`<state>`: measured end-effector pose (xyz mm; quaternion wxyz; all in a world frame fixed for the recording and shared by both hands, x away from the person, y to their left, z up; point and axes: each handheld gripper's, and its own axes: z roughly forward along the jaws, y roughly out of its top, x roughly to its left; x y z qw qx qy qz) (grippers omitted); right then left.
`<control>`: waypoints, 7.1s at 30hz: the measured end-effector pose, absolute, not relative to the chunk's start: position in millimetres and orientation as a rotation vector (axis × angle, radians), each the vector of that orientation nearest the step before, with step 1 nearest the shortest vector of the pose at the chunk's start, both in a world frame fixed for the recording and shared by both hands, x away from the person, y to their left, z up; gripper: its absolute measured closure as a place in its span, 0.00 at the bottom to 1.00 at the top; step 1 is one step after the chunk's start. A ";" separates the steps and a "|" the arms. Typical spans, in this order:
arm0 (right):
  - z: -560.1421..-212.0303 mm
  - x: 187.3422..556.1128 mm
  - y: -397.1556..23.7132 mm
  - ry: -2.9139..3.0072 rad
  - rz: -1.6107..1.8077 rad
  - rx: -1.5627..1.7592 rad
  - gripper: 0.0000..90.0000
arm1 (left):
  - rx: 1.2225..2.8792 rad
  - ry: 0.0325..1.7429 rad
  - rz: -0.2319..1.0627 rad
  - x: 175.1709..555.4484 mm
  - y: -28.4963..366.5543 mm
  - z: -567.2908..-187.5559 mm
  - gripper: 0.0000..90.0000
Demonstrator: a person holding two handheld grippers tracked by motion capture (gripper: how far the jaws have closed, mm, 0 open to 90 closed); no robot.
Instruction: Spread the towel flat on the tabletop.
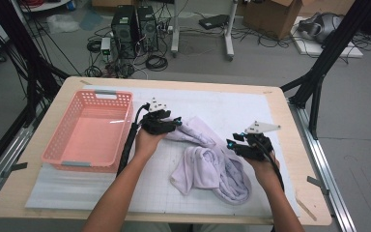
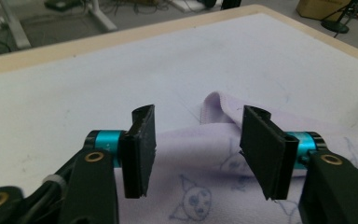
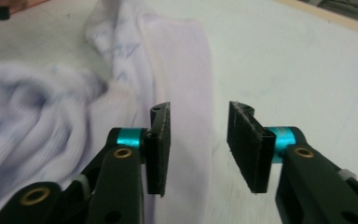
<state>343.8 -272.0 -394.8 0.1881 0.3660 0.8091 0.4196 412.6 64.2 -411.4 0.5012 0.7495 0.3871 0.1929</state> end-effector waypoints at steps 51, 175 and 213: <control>-396.8 391.4 -344.8 1.899 1.039 1.480 0.75 | 2.084 0.823 0.240 415.1 -38.6 -447.3 0.45; -442.4 294.8 -305.4 2.076 1.106 1.437 0.54 | 1.848 0.998 0.379 360.6 68.3 -435.5 0.87; -425.3 312.1 -349.2 1.921 0.886 1.509 0.91 | 1.889 0.929 0.364 354.5 57.6 -441.5 0.82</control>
